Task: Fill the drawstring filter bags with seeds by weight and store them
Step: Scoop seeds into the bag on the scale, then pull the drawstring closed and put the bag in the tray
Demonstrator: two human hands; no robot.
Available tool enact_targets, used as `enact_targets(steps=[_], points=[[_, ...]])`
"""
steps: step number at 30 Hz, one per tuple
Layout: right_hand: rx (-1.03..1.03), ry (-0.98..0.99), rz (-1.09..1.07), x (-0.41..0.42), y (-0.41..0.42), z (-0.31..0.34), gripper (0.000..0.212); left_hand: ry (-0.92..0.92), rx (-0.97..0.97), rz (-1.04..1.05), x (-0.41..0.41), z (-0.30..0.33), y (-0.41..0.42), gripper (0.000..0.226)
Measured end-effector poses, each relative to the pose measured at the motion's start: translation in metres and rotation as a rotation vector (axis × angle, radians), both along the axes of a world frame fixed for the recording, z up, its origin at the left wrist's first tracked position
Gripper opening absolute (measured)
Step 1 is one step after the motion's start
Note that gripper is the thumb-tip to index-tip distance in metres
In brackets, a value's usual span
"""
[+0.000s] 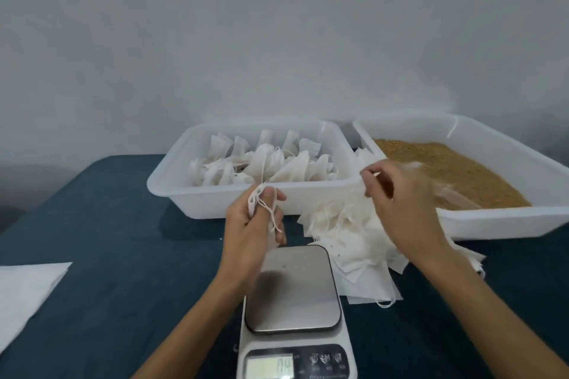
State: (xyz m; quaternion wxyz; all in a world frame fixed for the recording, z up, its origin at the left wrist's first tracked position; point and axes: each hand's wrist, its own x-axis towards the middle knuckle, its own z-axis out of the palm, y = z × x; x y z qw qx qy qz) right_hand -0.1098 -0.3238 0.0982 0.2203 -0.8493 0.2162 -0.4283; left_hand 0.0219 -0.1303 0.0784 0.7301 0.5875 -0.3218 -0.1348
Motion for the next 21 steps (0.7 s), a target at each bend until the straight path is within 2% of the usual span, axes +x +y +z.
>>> enact_targets(steps=[5,12,17,21], points=[[0.065,-0.041,0.108,0.008,0.031,-0.026,0.010,-0.107,0.065,0.322,0.088,0.043,-0.009,0.033],[0.034,-0.009,0.080,0.004,0.025,-0.032,0.011,-0.292,0.546,0.608,0.239,0.061,-0.039,0.028],[-0.085,-0.012,0.053,0.007,0.026,-0.034,0.012,-0.294,0.766,0.677,0.298,0.050,-0.058,0.020],[-0.085,-0.072,0.037,0.008,0.021,-0.034,0.019,-0.370,1.164,0.596,0.309,0.046,-0.084,0.022]])
